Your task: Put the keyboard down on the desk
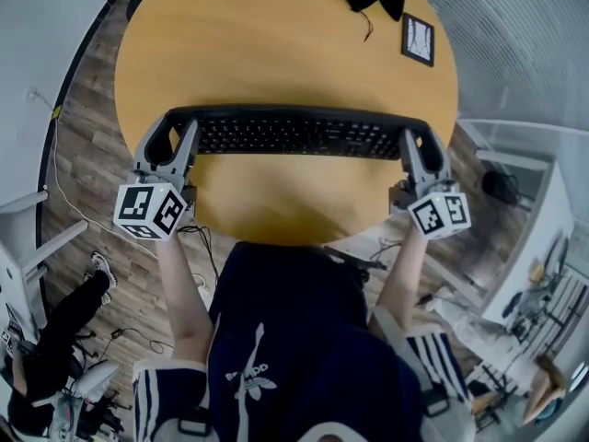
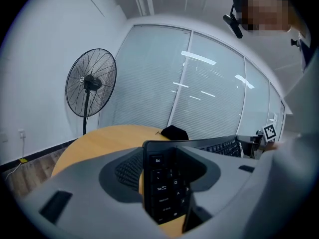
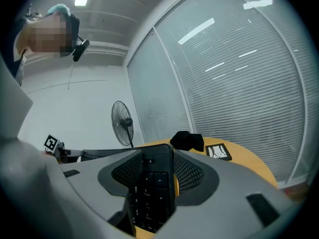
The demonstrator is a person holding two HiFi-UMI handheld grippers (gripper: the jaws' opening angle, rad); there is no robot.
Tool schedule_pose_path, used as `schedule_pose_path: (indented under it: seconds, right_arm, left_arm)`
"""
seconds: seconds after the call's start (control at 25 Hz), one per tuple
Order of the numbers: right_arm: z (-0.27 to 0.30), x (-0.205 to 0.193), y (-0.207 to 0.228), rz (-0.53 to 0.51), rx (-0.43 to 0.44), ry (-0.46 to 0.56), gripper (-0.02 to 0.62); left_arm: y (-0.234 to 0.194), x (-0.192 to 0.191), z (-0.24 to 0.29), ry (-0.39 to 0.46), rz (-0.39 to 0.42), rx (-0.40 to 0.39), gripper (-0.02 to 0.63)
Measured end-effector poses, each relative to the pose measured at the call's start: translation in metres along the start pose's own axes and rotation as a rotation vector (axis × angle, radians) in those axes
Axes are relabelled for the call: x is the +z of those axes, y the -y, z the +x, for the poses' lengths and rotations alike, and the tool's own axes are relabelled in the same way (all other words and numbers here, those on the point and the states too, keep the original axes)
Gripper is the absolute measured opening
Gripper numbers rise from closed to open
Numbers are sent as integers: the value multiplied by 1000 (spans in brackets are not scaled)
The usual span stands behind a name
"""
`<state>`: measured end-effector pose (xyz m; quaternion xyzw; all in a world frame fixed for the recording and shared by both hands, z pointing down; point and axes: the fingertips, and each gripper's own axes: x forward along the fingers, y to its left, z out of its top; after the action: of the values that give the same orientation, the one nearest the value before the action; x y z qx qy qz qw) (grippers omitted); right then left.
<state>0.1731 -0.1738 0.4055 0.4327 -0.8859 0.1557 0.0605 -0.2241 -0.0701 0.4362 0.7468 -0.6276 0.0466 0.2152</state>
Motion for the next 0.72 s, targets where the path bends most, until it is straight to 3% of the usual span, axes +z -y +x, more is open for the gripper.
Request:
schedule_pose_path:
  seconds: [0.72]
  right_arm:
    - [30, -72, 27, 61, -26, -141, 184]
  left_arm:
    - [-20, -76, 32, -168, -85, 20, 198]
